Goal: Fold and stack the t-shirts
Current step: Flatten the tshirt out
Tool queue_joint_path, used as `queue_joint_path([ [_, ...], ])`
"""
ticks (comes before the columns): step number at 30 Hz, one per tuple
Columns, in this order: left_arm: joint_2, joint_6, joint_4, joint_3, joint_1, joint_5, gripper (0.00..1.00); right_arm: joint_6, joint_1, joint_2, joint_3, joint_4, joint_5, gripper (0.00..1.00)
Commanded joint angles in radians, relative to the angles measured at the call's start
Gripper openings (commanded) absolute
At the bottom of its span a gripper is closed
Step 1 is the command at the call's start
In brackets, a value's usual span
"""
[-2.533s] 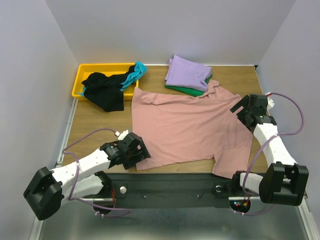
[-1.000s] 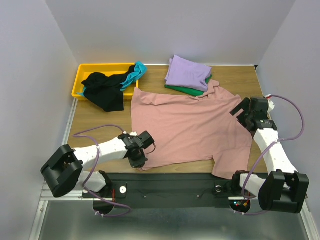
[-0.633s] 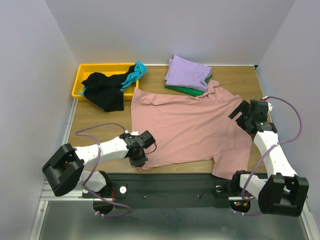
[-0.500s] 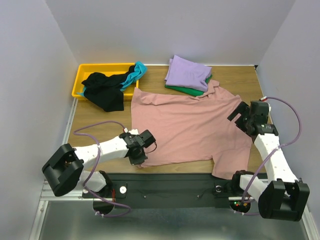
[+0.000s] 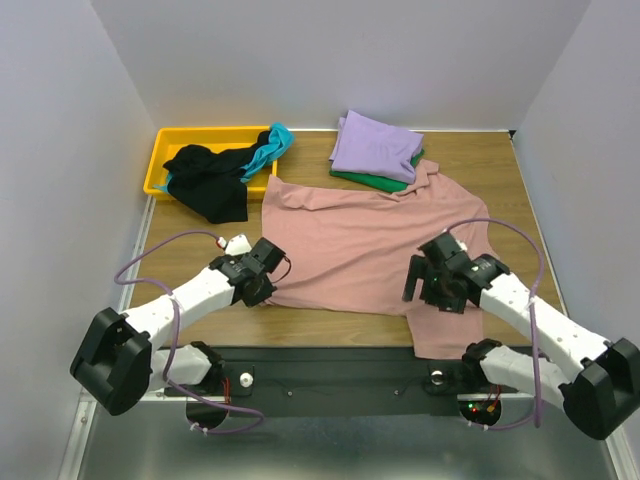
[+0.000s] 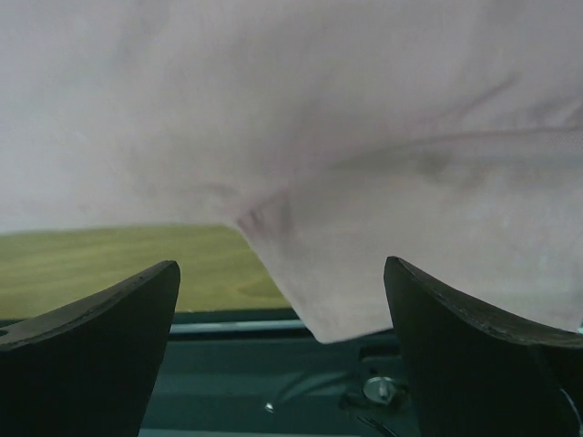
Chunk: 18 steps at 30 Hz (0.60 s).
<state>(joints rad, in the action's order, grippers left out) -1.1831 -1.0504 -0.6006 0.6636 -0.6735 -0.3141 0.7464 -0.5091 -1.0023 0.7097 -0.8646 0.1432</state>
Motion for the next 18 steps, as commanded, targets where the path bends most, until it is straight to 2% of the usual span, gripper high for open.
queue_joint_path([
  [1, 0.031, 0.040, -0.002, -0.022, 0.022, -0.071, 0.00, 0.129, -0.168, -0.065, 0.028, -0.134, 0.050, 1.00],
  [4, 0.036, 0.047, 0.019, -0.030, 0.028, -0.074, 0.00, 0.243, -0.308, -0.150, 0.059, -0.256, 0.101, 1.00],
  [8, 0.030, 0.059, 0.041, -0.038, 0.038, -0.068, 0.00, 0.297, -0.381, -0.174, 0.048, -0.310, 0.076, 0.99],
  [12, 0.023, 0.073, 0.058, -0.042, 0.041, -0.056, 0.00, 0.283, -0.391, -0.176, -0.029, -0.236, -0.007, 0.94],
  [18, 0.028, 0.067, 0.067, -0.052, 0.043, -0.039, 0.00, 0.246, -0.393, -0.252, -0.039, -0.120, -0.017, 0.83],
])
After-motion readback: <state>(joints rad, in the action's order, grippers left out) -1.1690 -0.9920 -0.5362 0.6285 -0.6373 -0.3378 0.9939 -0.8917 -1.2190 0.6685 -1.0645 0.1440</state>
